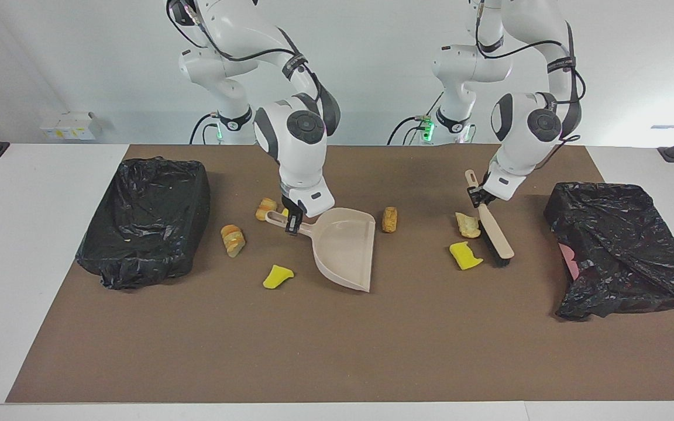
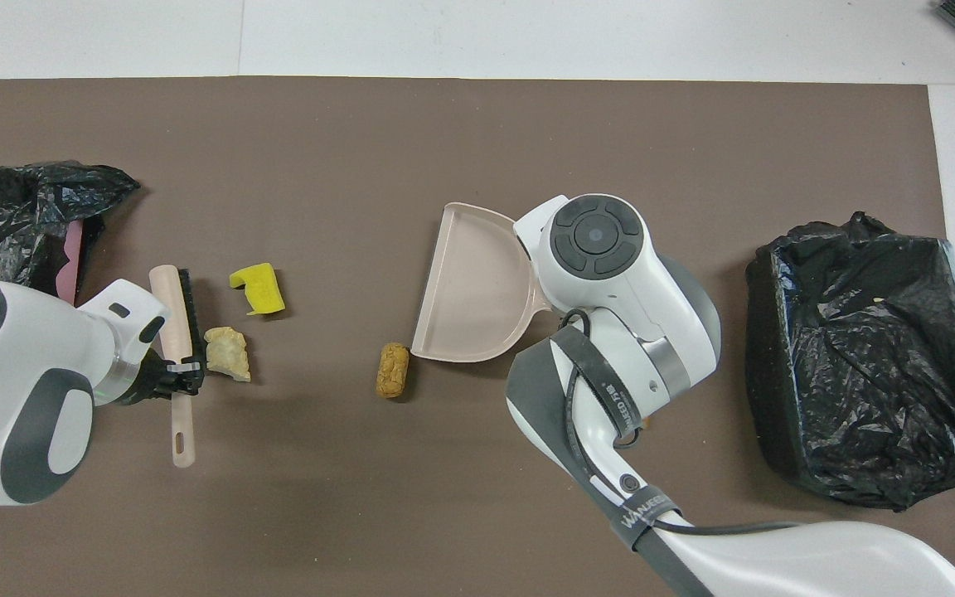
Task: Sweep and dump trash in bin
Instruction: 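Sweep crumbs with the brush toward the dustpan held by the right gripper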
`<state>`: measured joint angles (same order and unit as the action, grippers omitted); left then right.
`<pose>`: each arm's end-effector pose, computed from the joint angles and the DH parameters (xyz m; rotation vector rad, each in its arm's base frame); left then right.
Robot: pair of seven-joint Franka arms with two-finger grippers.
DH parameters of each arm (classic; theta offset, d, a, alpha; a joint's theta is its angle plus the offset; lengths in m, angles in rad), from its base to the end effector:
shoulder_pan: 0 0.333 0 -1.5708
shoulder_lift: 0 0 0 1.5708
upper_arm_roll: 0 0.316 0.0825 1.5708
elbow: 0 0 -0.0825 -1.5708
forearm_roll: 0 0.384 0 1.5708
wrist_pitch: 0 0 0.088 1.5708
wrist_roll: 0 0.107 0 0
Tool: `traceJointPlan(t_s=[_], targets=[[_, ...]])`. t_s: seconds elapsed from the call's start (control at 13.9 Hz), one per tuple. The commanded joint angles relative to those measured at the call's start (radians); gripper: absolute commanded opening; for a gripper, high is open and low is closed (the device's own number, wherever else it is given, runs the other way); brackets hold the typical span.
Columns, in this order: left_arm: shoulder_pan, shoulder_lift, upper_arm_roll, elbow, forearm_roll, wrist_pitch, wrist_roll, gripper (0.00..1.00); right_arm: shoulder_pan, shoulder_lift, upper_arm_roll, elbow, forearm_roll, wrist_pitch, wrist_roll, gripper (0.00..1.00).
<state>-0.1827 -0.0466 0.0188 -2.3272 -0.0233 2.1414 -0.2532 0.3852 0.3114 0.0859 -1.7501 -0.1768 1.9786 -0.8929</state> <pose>0.4784 -0.0801 0.3467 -3.1201 -0.1611 0.2194 0.5701 0.2734 0.3877 2.2759 1.9917 -0.1619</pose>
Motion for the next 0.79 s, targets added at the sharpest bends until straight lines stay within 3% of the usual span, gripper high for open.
traceJointPlan(t_s=[0.0, 0.36, 0.72], targets=[[-0.061, 0.013, 0.004, 0.006, -0.003, 0.025, 0.018, 0.0, -0.016, -0.04, 0.009, -0.063, -0.023, -0.004, -0.061, 0.0], [-0.148, 0.01, 0.003, 0.006, -0.067, 0.023, 0.111, 0.0, 0.02, -0.04, 0.011, -0.117, -0.061, 0.028, -0.058, 0.0], [-0.233, -0.002, 0.003, -0.009, -0.138, 0.025, -0.029, 0.0, 0.057, -0.038, 0.011, -0.14, -0.061, 0.054, -0.041, 0.0]])
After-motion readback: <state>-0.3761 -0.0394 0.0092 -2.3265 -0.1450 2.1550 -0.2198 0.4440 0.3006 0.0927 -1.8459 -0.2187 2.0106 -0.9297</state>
